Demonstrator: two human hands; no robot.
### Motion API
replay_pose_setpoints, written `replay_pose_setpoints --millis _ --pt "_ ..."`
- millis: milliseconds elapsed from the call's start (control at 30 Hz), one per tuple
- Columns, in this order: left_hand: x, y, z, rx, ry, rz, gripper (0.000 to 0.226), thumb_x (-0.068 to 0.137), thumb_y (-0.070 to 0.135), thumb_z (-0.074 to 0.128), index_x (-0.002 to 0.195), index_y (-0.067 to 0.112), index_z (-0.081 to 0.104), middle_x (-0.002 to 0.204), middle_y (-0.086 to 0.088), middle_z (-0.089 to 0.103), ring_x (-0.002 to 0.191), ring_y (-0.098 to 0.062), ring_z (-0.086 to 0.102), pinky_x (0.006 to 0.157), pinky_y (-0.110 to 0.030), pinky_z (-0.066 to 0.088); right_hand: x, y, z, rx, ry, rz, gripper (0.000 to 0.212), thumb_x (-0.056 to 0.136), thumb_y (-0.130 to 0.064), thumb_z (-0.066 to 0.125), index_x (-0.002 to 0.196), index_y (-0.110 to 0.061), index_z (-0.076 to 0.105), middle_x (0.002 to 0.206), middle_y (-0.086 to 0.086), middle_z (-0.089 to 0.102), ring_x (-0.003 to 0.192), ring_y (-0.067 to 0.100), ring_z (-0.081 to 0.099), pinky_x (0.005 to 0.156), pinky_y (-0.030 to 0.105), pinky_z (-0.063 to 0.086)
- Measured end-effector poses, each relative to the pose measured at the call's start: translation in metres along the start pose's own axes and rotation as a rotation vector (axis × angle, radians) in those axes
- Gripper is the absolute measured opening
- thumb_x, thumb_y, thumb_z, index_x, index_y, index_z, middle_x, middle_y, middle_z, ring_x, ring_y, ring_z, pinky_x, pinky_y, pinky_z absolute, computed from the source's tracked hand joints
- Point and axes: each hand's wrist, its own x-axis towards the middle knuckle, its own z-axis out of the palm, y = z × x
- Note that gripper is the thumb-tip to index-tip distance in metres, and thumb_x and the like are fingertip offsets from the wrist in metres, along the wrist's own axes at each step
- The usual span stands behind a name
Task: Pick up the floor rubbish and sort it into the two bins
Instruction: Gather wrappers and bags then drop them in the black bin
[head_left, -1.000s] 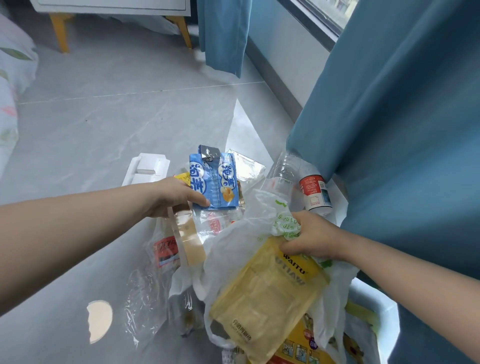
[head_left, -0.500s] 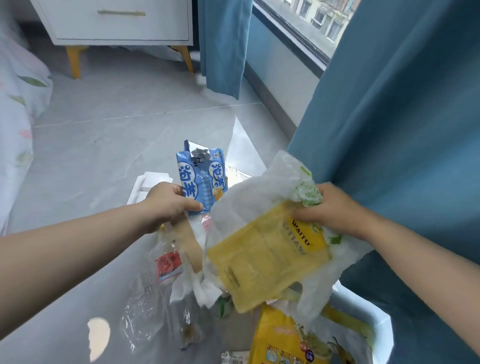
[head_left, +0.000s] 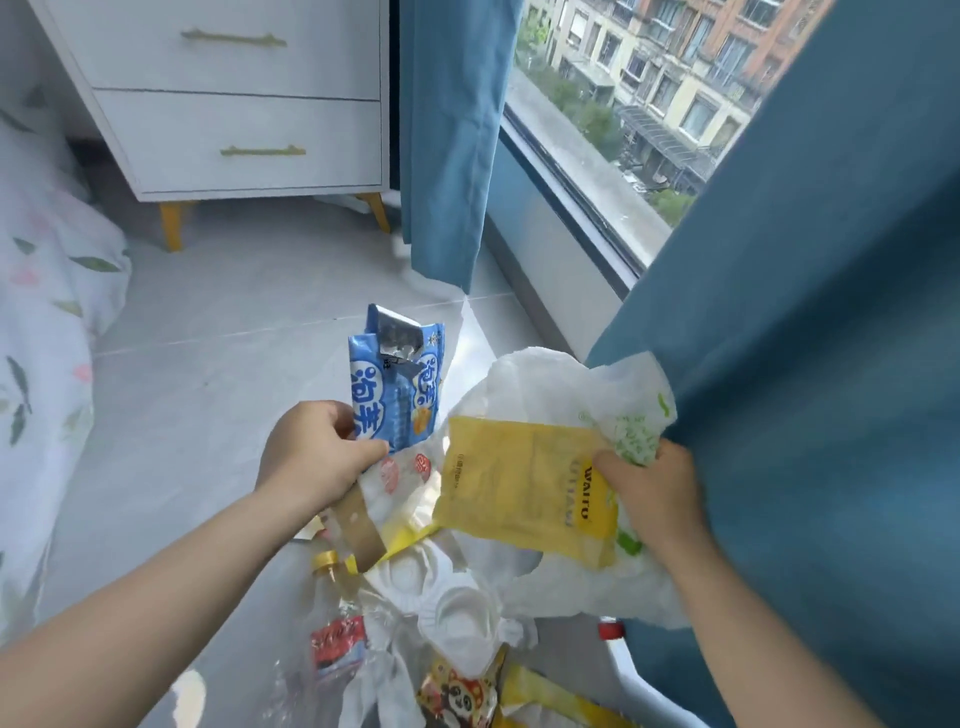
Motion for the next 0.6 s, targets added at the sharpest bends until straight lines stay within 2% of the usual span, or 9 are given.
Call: replay_pose_setpoints --millis 100,233,300,367,467,600 --pt "-0.022 0.036 -0.039 0.045 0.010 -0.039 0.022 0.070 0.021 0.076 0.067 0.004 0.064 0.064 -0.014 0.062 0.061 -0.031 0.056 0.053 -0.031 0.034 -0.023 -0.041 -0.026 0.014 0.041 0.083 0.012 0.080 -0.009 0.069 0.069 -0.011 0.065 0.069 -0.001 0.067 0.064 0.011 0.061 0.056 0.022 0.044" --pt "-0.062 0.101 -0.098 0.043 -0.016 -0.089 0.024 0.069 0.019 0.076 0.065 0.002 0.060 0.056 -0.009 0.051 0.053 -0.025 0.044 0.051 -0.030 0.030 -0.061 -0.100 -0.070 -0.001 0.094 0.169 0.014 0.081 -0.009 0.067 0.074 0.003 0.065 0.077 0.018 0.069 0.075 0.031 0.064 0.054 0.026 0.040" --pt "-0.082 0.137 -0.127 0.009 -0.022 -0.114 0.031 0.067 0.021 0.077 0.065 -0.002 0.057 0.056 -0.008 0.049 0.053 -0.023 0.042 0.052 -0.029 0.030 -0.081 -0.131 -0.092 -0.041 0.107 0.187 0.017 0.081 -0.012 0.067 0.069 0.000 0.063 0.068 0.016 0.066 0.069 0.035 0.061 0.055 0.030 0.041" --pt "-0.102 0.172 -0.157 -0.011 -0.031 -0.127 0.031 0.067 0.021 0.077 0.066 -0.003 0.058 0.056 -0.008 0.050 0.052 -0.023 0.043 0.051 -0.029 0.030 -0.103 -0.166 -0.116 -0.077 0.101 0.189 0.022 0.082 -0.015 0.065 0.063 -0.006 0.058 0.059 0.008 0.060 0.058 0.027 0.053 0.052 0.030 0.039" --pt "-0.135 0.224 -0.204 0.039 -0.056 -0.117 0.026 0.070 0.019 0.076 0.061 0.004 0.056 0.053 -0.002 0.048 0.051 -0.020 0.042 0.049 -0.029 0.028 -0.134 -0.224 -0.156 -0.114 0.126 0.170 0.026 0.085 -0.016 0.064 0.062 -0.012 0.054 0.057 0.001 0.057 0.053 0.015 0.050 0.049 0.024 0.036" --pt "-0.173 0.293 -0.272 0.039 -0.090 -0.114 0.027 0.070 0.019 0.076 0.056 0.016 0.053 0.053 0.000 0.050 0.052 -0.016 0.045 0.050 -0.028 0.030 -0.171 -0.304 -0.210 -0.119 0.135 0.112 0.027 0.085 -0.017 0.065 0.062 -0.015 0.052 0.056 -0.002 0.056 0.053 0.013 0.049 0.047 0.024 0.035"
